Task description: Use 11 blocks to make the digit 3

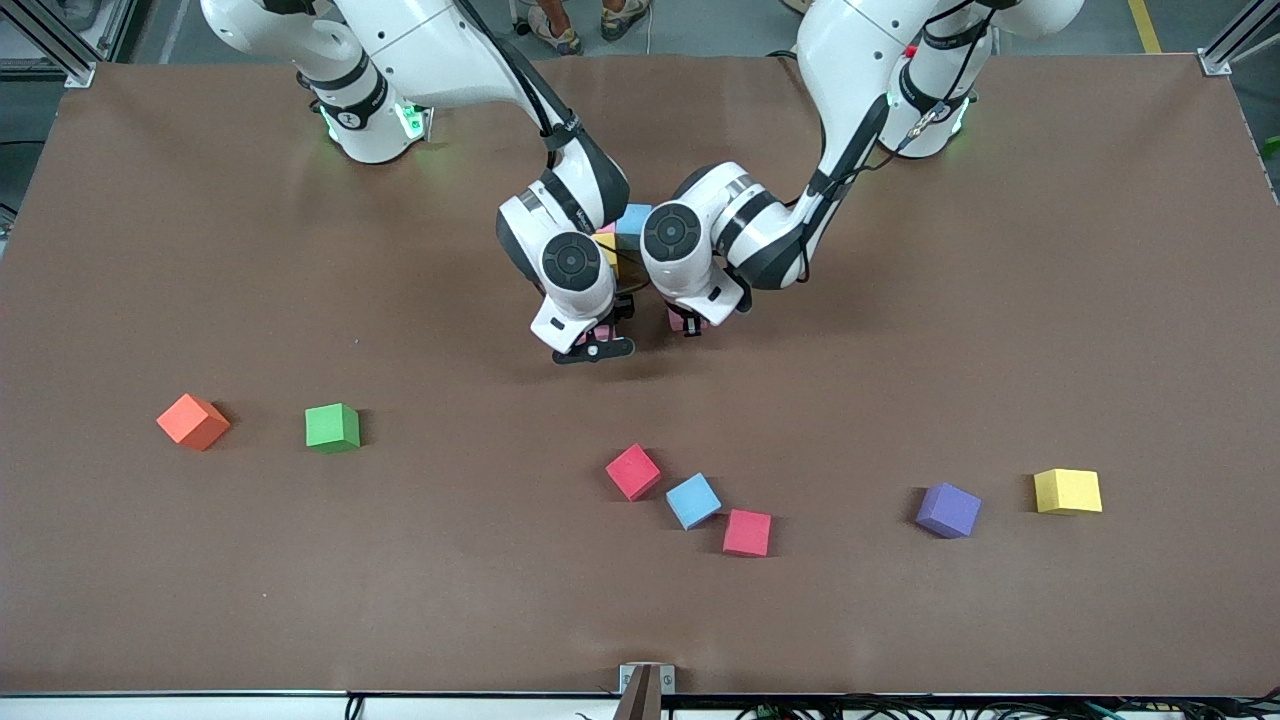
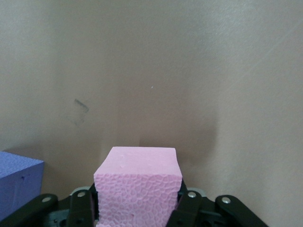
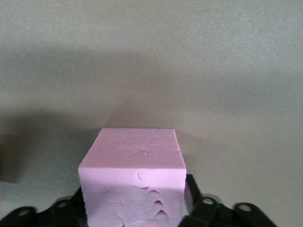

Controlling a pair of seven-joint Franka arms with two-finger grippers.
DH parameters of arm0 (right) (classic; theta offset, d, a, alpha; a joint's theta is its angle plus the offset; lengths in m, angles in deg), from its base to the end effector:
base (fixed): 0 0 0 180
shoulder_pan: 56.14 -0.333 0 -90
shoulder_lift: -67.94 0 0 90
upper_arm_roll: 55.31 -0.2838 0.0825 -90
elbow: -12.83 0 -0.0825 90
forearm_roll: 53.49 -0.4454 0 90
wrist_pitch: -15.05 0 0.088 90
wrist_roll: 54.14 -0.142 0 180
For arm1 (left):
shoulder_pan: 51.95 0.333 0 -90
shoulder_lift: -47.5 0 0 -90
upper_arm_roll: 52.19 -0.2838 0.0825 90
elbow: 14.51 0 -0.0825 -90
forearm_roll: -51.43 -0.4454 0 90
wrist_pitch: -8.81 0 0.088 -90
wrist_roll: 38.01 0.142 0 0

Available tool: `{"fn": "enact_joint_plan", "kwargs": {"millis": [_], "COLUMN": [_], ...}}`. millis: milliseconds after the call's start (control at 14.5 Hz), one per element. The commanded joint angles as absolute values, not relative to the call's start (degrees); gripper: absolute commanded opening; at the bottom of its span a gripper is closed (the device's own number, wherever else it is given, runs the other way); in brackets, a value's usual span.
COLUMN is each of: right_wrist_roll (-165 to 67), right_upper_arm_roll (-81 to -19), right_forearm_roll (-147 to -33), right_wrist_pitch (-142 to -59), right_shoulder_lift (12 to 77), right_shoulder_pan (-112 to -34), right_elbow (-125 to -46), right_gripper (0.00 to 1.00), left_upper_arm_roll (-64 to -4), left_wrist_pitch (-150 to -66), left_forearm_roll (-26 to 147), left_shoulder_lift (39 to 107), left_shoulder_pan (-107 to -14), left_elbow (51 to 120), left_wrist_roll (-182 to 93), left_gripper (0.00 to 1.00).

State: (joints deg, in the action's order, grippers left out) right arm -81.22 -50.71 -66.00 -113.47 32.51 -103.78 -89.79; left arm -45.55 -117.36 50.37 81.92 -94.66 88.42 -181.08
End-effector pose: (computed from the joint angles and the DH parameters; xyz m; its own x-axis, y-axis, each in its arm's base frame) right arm 0.4719 0.4550 0.0873 0.9712 0.1375 -0.1944 0.1378 -0.9904 -0.0123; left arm 0.4228 -0.4945 0.0949 -0.0565 0.9912 0.1200 0.9849 0.0750 -0.1562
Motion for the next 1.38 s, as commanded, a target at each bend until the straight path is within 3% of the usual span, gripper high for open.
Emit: {"fn": "enact_joint_plan", "kwargs": {"millis": [0, 621, 966, 1311], "right_wrist_roll": [-81.91, -87.26, -89.04, -77.47], "right_upper_arm_roll": [-50.57, -50.39, -48.64, -47.93], "right_forearm_roll": [-66.49, -66.93, -66.15, -66.06], "right_wrist_pitch": [-113.45, -112.22, -108.79, -107.92], "right_shoulder_lift": [34.63, 38.31, 39.55, 38.76], "right_shoulder_pan": [-103.69, -97.81, -86.23, -71.02], "right_elbow": [-90.79, -86.23, -79.20, -79.27], "right_gripper": [1.00, 1.00, 1.00, 1.00], "left_upper_arm_roll": [-45.16, -45.16, -45.16, -45.34], "left_wrist_pitch": [-118.19, -120.30, -122.23, -125.92], "left_forearm_roll": [51.07, 50.99, 50.99, 50.20], "left_shoulder_lift": [80.64, 81.07, 81.34, 81.86], "left_shoulder_pan": [-94.84, -97.30, -98.35, -100.99], "left_elbow": [89.64, 89.64, 89.64, 89.38], "left_wrist_roll": [-181.72, -184.61, -185.84, -187.52], "left_gripper": [0.01, 0.01, 0.01, 0.01]}}
